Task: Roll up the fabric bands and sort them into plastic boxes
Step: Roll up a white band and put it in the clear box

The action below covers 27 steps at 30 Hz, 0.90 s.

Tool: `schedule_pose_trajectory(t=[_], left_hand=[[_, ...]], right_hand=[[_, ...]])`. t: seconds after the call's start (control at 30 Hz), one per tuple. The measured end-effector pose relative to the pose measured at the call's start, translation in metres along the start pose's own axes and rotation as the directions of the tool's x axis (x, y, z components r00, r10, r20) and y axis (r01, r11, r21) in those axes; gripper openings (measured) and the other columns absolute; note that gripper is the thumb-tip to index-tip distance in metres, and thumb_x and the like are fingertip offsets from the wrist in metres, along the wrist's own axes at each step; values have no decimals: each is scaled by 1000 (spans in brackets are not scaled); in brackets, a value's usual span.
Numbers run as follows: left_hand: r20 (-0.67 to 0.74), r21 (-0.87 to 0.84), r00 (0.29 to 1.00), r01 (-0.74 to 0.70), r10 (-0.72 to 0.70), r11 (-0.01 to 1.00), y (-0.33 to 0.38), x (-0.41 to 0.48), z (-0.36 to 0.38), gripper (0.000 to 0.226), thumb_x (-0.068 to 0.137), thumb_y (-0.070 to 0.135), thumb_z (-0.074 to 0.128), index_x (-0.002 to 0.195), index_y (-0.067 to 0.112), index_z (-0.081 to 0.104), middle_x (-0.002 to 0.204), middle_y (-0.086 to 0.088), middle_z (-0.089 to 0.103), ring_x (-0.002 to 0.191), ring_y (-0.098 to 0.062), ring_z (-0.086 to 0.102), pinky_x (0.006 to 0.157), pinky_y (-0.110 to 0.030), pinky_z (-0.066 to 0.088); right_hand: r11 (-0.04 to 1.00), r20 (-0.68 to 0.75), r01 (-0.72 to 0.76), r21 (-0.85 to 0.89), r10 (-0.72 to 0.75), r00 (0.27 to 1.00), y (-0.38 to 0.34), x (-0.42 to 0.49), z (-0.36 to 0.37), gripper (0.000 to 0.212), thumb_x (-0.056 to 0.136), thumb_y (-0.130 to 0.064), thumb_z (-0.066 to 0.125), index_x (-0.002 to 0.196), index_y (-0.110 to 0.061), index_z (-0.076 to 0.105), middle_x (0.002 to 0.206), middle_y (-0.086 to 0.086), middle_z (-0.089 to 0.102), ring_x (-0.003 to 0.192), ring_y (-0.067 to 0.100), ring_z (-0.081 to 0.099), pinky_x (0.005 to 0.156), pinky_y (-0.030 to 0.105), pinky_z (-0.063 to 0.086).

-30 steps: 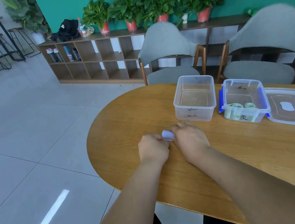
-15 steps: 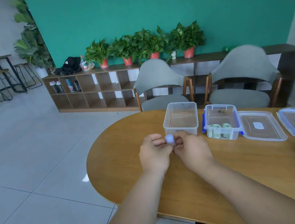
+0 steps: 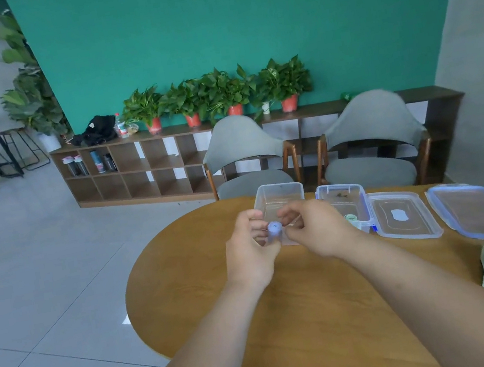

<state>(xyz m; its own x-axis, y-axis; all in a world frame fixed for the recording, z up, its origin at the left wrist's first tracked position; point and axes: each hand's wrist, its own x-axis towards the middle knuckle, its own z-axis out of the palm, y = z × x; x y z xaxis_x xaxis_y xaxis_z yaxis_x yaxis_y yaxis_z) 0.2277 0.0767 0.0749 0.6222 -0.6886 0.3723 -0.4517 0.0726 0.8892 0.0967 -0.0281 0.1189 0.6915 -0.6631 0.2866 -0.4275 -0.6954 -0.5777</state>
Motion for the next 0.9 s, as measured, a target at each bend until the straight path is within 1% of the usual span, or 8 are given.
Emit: schedule_pose_trajectory(t=[0.1,0.27,0.47,0.53,0.67,0.73,0.8,0.9], left_hand=[[36,-11,999,-15,15,1000,-5,16,5,58,81,4,82,124,33,56,102,12,73,97,-4,70,85,-21,56],[67,-4,997,-36,36,999,-14,47,11,56,84,3,80,123,35,56,104,14,73,100,-2,68,82,-13,52],[74,20,997,-24,22,1000,-34,91,21,47,87,8,81,121,33,60,100,16,75,100,0,70,89,-22,56],[84,52,996,-6,2,999,-41,103,19,49,85,10,82,121,34,60,104,18,76,105,2,68,95,-23,53],[124,195,990,34,-59,980,-63,126,14,59,86,9,80,128,42,56,120,20,69,118,-1,62,102,-28,53],[154,265,984,48,-91,963,-76,130,13,65,85,9,80,137,40,54,128,19,63,126,-4,58,101,-25,50],[178,294,974,81,-137,952,-86,133,14,71,84,11,81,144,38,52,134,16,60,129,-7,55,91,-18,47],[205,285,961,124,-187,950,-99,132,17,74,84,9,81,147,36,51,123,25,57,121,-10,59,86,-19,49]], right_hand=[[997,32,58,-47,-56,998,0,18,-6,23,89,-32,77,111,-28,74,95,-14,74,82,1,68,77,20,55],[984,86,100,-150,-88,992,7,56,-4,19,89,-35,78,107,-29,77,93,-12,73,83,5,67,75,24,55],[977,119,87,-196,-65,991,17,109,4,9,88,-34,78,89,-31,70,83,-12,69,82,9,66,79,39,60],[975,129,70,-213,-43,991,19,122,6,7,90,-32,76,94,-28,72,88,-8,71,86,13,67,83,40,59],[972,119,-11,-236,40,992,32,147,17,15,93,-30,76,103,-18,77,95,-1,74,92,18,68,87,41,59],[970,137,-42,-240,77,988,37,157,27,16,93,-29,76,101,-16,78,95,0,75,92,19,69,87,40,58],[964,178,-67,-256,115,977,41,163,38,16,94,-29,74,102,-15,78,97,1,76,95,20,69,88,38,57],[956,221,-108,-275,172,960,47,168,59,17,95,-32,73,105,-19,78,98,1,76,96,20,69,89,39,58]])
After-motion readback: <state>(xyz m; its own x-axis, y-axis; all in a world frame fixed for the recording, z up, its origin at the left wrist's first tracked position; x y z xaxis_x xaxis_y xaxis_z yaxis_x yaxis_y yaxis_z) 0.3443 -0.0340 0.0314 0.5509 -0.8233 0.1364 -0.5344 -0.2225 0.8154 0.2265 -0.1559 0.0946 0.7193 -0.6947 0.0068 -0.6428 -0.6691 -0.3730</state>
